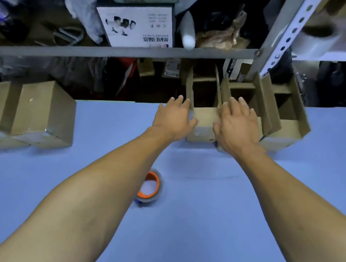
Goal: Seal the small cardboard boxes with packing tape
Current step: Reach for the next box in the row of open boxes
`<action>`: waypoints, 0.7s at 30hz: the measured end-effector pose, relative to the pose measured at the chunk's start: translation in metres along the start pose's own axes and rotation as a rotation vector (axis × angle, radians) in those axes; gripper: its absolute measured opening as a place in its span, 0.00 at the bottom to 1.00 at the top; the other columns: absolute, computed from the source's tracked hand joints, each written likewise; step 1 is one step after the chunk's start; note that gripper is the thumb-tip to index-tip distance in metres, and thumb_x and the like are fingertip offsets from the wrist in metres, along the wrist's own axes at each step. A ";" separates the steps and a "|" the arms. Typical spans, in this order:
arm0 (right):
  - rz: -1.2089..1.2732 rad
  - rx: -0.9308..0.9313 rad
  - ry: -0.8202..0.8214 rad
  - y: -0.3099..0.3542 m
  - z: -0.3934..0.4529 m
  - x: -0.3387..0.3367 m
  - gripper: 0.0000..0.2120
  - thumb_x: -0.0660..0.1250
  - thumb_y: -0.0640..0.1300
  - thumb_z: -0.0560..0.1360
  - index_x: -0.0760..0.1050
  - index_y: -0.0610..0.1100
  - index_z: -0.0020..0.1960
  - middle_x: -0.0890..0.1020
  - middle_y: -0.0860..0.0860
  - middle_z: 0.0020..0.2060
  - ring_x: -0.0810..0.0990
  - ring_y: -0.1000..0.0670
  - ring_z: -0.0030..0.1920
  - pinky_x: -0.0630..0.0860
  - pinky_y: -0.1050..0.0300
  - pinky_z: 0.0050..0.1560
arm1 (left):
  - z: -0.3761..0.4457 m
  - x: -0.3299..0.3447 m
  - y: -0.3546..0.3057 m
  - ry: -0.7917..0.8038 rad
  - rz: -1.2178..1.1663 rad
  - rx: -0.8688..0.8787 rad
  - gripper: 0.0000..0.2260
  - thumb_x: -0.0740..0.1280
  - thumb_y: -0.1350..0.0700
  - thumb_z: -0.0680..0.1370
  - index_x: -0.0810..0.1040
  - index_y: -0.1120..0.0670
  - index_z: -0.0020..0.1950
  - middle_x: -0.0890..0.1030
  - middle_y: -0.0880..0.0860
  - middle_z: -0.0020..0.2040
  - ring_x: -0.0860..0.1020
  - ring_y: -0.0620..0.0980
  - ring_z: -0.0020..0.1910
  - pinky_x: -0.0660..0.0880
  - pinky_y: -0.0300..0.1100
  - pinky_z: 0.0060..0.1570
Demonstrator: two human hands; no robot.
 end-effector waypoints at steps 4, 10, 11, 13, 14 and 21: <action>-0.005 -0.023 -0.064 -0.009 0.016 0.009 0.22 0.61 0.53 0.79 0.73 0.40 0.67 0.69 0.41 0.69 0.60 0.39 0.76 0.63 0.38 0.70 | 0.021 0.004 -0.012 -0.063 -0.155 -0.097 0.19 0.61 0.47 0.81 0.71 0.59 0.67 0.78 0.58 0.61 0.76 0.60 0.59 0.73 0.50 0.50; -0.008 -0.069 -0.189 -0.003 0.018 0.014 0.14 0.66 0.48 0.76 0.80 0.39 0.54 0.74 0.40 0.63 0.64 0.37 0.74 0.64 0.37 0.69 | 0.015 0.008 -0.013 -0.124 -0.221 -0.204 0.14 0.57 0.60 0.82 0.69 0.63 0.66 0.77 0.60 0.47 0.74 0.59 0.43 0.66 0.47 0.38; -0.017 -0.090 -0.215 0.001 0.015 0.015 0.13 0.66 0.47 0.76 0.81 0.38 0.53 0.75 0.40 0.63 0.64 0.37 0.74 0.64 0.37 0.69 | 0.010 0.007 -0.012 -0.133 -0.235 -0.205 0.14 0.57 0.61 0.81 0.69 0.63 0.66 0.75 0.59 0.45 0.73 0.58 0.42 0.65 0.47 0.37; -0.025 -0.145 -0.261 0.010 0.002 0.015 0.14 0.65 0.47 0.75 0.81 0.37 0.50 0.76 0.41 0.61 0.67 0.38 0.71 0.66 0.39 0.67 | -0.006 0.006 -0.005 -0.159 -0.248 -0.207 0.14 0.56 0.62 0.81 0.69 0.63 0.65 0.72 0.57 0.43 0.73 0.58 0.41 0.64 0.47 0.37; -0.031 -0.176 -0.282 0.015 -0.006 0.015 0.14 0.63 0.47 0.75 0.81 0.37 0.49 0.76 0.41 0.59 0.69 0.39 0.69 0.68 0.42 0.64 | -0.014 0.008 0.000 -0.176 -0.251 -0.204 0.14 0.56 0.62 0.80 0.70 0.63 0.65 0.72 0.57 0.42 0.72 0.59 0.40 0.63 0.46 0.36; 0.234 -0.237 -0.314 0.038 -0.067 0.036 0.14 0.68 0.47 0.75 0.80 0.36 0.53 0.78 0.42 0.54 0.75 0.40 0.56 0.77 0.47 0.46 | -0.082 0.032 0.025 -0.198 -0.345 -0.142 0.14 0.59 0.62 0.76 0.72 0.59 0.61 0.74 0.55 0.39 0.72 0.60 0.39 0.63 0.46 0.37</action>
Point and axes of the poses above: each hand's wrist, its own z-axis towards the middle knuckle, its own x-axis out of the palm, y = z × x, the point moved 4 cm from there along z, towards the middle knuckle
